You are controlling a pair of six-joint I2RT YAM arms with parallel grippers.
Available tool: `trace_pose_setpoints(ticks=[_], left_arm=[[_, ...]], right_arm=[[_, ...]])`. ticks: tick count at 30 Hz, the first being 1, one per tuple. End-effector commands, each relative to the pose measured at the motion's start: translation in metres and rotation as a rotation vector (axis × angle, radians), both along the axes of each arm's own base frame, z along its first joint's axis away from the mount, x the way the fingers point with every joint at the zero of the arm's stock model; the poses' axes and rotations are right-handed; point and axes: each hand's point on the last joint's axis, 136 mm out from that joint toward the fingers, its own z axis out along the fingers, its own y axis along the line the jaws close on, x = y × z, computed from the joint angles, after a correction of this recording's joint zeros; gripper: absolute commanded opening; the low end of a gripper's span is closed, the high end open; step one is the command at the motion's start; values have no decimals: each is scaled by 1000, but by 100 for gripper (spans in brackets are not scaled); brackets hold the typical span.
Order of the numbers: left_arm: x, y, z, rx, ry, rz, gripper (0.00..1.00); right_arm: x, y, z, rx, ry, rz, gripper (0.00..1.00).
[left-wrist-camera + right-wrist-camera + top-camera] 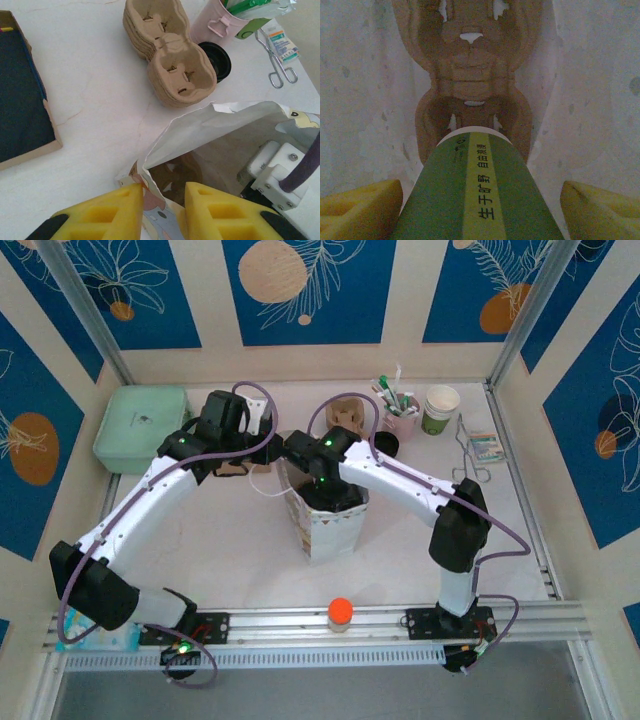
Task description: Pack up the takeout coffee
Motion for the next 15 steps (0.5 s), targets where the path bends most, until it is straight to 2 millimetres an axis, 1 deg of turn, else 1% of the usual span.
trace_pose_setpoints(ticks=[1, 15], left_arm=[[-6, 2, -3, 23, 13, -7, 28], [-7, 1, -5, 27, 18, -8, 28]], right_arm=[[-4, -7, 7, 12, 2, -16, 49], [-4, -7, 3, 18, -3, -11, 49]])
